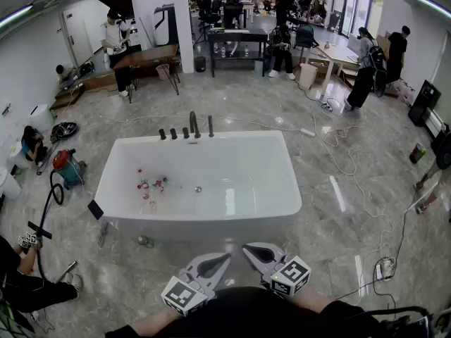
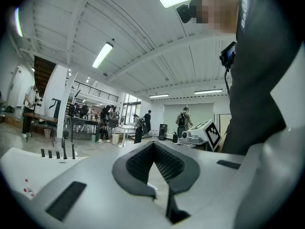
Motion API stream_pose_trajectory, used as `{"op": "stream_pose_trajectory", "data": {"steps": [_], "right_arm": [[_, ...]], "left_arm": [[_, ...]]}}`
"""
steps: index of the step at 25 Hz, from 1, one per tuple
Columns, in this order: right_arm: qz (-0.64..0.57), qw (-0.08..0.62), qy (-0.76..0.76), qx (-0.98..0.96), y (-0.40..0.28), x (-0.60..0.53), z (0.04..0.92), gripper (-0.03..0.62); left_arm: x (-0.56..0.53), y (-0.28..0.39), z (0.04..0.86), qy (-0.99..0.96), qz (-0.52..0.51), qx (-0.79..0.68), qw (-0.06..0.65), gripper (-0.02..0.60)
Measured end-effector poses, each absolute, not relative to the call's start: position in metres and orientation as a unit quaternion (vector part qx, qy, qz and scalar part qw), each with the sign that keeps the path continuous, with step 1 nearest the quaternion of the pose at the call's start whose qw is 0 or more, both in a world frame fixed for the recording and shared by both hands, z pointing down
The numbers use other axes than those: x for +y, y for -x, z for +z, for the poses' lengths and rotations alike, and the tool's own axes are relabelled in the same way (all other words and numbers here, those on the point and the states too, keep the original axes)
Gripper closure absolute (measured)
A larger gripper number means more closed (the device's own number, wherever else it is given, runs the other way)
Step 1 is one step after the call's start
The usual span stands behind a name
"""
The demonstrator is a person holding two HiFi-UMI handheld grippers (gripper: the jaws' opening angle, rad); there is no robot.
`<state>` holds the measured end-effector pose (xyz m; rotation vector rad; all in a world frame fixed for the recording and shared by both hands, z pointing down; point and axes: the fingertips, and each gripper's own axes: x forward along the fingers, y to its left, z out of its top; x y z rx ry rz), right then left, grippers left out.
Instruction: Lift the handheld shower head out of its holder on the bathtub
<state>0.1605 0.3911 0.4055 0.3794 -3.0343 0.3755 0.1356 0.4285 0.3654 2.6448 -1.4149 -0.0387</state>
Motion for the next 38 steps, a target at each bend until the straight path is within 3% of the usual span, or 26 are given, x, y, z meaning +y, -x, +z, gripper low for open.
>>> {"op": "stream_pose_trajectory", "data": {"steps": [29,38], "right_arm": [[0.139,0.011,-0.120,-0.983,-0.217,0.353,0.426,0.592],[0.144,0.020,-0.124,-0.982,-0.196,0.305,0.434,0.592]], "left_arm": [[0.400,-0.180,0.385,-0.857,-0.015,-0.510,0.074,0.577],[0.355,-0.151,0.388,-0.853,-0.019,-0.516,0.076,0.577]]}}
